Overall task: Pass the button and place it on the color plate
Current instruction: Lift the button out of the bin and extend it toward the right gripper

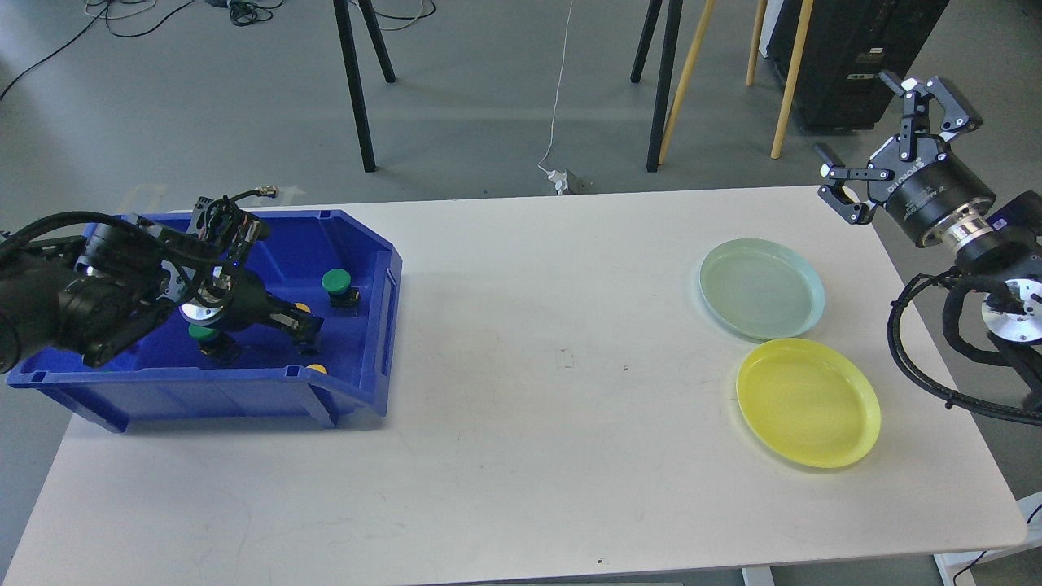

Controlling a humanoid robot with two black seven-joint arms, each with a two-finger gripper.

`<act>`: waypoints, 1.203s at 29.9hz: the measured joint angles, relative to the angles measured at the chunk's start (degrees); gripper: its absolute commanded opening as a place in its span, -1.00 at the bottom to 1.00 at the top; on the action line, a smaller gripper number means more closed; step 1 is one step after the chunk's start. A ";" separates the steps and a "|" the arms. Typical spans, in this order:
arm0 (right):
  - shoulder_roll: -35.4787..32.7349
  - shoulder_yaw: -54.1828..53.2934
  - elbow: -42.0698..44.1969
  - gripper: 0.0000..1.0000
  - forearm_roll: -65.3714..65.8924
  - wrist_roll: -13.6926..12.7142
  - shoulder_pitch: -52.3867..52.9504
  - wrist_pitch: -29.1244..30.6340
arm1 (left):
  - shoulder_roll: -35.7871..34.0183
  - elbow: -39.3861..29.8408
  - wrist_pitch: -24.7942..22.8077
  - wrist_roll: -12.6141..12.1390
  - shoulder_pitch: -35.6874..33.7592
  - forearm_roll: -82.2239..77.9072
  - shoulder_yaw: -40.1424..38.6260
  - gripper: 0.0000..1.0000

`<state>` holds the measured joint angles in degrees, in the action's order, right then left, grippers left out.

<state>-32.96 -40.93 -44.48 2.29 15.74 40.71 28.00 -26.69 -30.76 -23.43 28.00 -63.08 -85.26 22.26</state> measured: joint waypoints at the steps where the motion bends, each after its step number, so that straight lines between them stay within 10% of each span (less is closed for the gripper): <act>1: 0.00 -0.04 -0.01 1.00 -0.14 0.00 -0.12 0.00 | -0.23 -0.41 0.30 0.02 -0.08 0.00 0.00 -1.00; 14: 0.07 -4.10 -0.69 1.00 -0.57 -0.09 -2.18 0.00 | -19.52 -21.98 -0.55 0.00 -12.05 0.48 -3.86 -1.00; 21: -2.37 -3.80 -3.89 1.00 -2.20 -0.41 -2.56 0.00 | -26.14 -33.35 -4.49 0.01 -12.06 14.95 -23.89 -1.00; 28: -10.75 -3.03 -18.12 1.00 1.93 0.32 -5.11 0.00 | -13.44 -33.39 -4.58 -0.01 -4.83 38.53 -37.31 -1.00; 36: -13.61 -3.92 -37.52 1.00 10.65 0.47 -17.44 -2.84 | 9.24 -18.42 -4.57 -0.01 -1.24 40.48 -38.67 -0.99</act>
<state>-46.57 -44.85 -81.99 12.95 16.20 23.27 25.16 -17.44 -49.19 -28.01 27.99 -64.32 -44.78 -16.41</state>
